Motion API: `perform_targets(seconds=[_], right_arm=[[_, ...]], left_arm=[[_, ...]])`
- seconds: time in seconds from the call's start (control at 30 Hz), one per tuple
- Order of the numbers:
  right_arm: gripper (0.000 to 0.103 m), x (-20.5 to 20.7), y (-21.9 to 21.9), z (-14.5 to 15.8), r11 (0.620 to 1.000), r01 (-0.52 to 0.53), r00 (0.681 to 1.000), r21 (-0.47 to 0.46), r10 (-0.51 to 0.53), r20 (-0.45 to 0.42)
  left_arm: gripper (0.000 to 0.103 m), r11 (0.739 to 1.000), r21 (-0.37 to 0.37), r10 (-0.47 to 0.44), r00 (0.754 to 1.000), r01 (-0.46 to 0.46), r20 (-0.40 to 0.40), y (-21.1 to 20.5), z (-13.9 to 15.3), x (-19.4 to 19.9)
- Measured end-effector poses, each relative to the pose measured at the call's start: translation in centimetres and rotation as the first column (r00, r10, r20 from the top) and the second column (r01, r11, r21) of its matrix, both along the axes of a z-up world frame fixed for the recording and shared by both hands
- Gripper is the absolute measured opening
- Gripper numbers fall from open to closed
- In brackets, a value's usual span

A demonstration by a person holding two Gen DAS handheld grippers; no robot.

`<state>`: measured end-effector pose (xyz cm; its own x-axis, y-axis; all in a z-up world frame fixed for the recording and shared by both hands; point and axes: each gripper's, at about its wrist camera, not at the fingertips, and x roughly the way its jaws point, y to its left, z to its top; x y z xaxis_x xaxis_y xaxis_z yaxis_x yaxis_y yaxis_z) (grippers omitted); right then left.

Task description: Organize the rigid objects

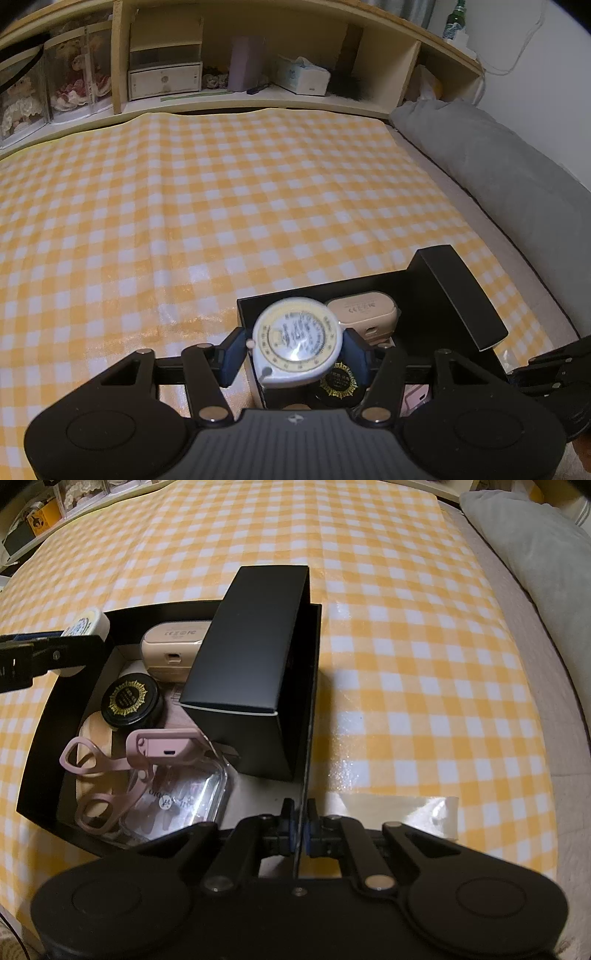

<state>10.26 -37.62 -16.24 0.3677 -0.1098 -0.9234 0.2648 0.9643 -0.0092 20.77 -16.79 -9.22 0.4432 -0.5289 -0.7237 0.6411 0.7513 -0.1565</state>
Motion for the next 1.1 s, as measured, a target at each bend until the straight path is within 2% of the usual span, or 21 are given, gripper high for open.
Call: perform_targets(seconds=[0.07, 0.1, 0.53, 0.8, 0.97, 1.1], right_arm=[[0.006, 0.1, 0.0, 0.0, 1.000, 0.000, 1.000, 0.000, 0.000, 0.000], [0.006, 0.1, 0.0, 0.0, 1.000, 0.000, 1.000, 0.000, 0.000, -0.001], [0.006, 0.1, 0.0, -0.1, 1.000, -0.001, 1.000, 0.000, 0.001, 0.000], [0.005, 0.1, -0.1, -0.1, 1.000, 0.006, 1.000, 0.004, -0.006, 0.006], [0.005, 0.1, -0.1, -0.1, 1.000, 0.008, 1.000, 0.004, -0.008, 0.007], [0.005, 0.1, -0.1, -0.1, 1.000, 0.009, 1.000, 0.003, -0.009, 0.008]], left_arm=[[0.081, 1.000, -0.006, 0.006, 1.000, -0.006, -0.009, 0.1, 0.1, 0.0], [0.082, 1.000, -0.008, 0.008, 1.000, -0.008, -0.013, 0.1, 0.1, 0.0], [0.090, 1.000, 0.009, 0.008, 0.998, -0.008, -0.054, 0.1, 0.4, -0.8], [0.103, 1.000, 0.001, 0.024, 0.998, -0.024, -0.061, 0.7, 1.5, -1.6], [0.103, 0.999, -0.007, 0.037, 0.997, -0.037, -0.068, 1.7, 2.9, -2.6], [0.103, 0.999, 0.004, 0.050, 0.998, -0.050, -0.042, 3.0, 4.2, -3.9]])
